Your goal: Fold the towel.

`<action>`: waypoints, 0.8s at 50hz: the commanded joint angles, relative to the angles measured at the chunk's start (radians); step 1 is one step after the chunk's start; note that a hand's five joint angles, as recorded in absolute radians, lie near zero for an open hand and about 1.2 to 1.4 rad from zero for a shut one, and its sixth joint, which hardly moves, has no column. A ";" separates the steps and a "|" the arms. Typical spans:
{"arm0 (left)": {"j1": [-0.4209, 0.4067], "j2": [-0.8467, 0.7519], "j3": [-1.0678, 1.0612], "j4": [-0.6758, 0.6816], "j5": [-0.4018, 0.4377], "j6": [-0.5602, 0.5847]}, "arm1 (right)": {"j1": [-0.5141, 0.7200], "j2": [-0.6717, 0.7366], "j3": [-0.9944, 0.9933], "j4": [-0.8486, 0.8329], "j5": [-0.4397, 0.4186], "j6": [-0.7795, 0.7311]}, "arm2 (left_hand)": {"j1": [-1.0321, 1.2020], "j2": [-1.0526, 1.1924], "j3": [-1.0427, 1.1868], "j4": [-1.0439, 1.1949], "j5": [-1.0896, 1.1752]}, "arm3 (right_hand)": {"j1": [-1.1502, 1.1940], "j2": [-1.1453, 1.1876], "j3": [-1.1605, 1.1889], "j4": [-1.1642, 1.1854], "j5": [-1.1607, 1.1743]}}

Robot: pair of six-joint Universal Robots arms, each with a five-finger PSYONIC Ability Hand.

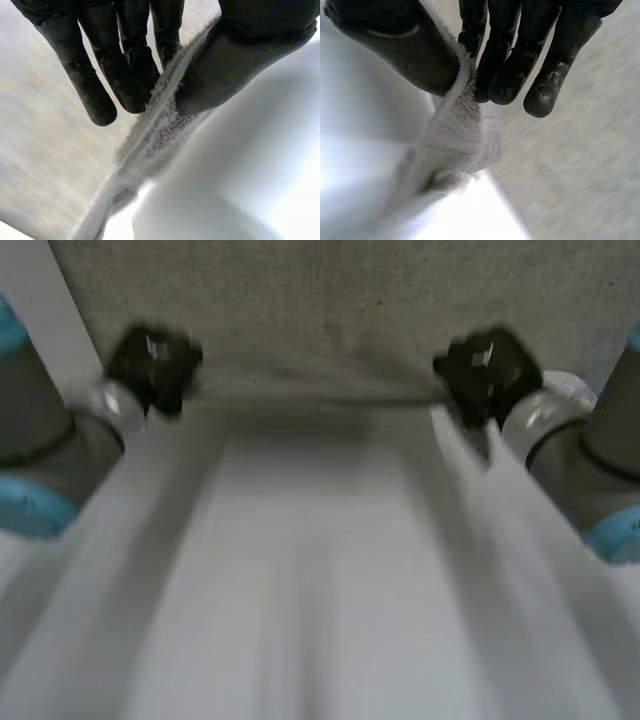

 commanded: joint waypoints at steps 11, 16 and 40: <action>0.065 0.061 -0.476 0.183 0.043 0.154 | -0.015 0.022 0.247 0.042 -0.005 -0.104 | 0.124 0.063 0.058 0.050 0.070 | 0.078 0.066 0.076 0.074 0.053; 0.065 0.074 -0.502 0.208 0.046 0.155 | -0.029 0.014 0.263 0.040 -0.003 -0.079 | -0.794 -0.856 -0.860 -0.869 -0.848 | 0.078 0.066 0.076 0.074 0.053; 0.065 -0.046 -0.470 0.392 -0.044 0.143 | -0.035 0.063 0.299 -0.055 0.084 0.189 | -0.891 -0.953 -0.957 -0.966 -0.945 | -0.484 -0.497 -0.487 -0.489 -0.510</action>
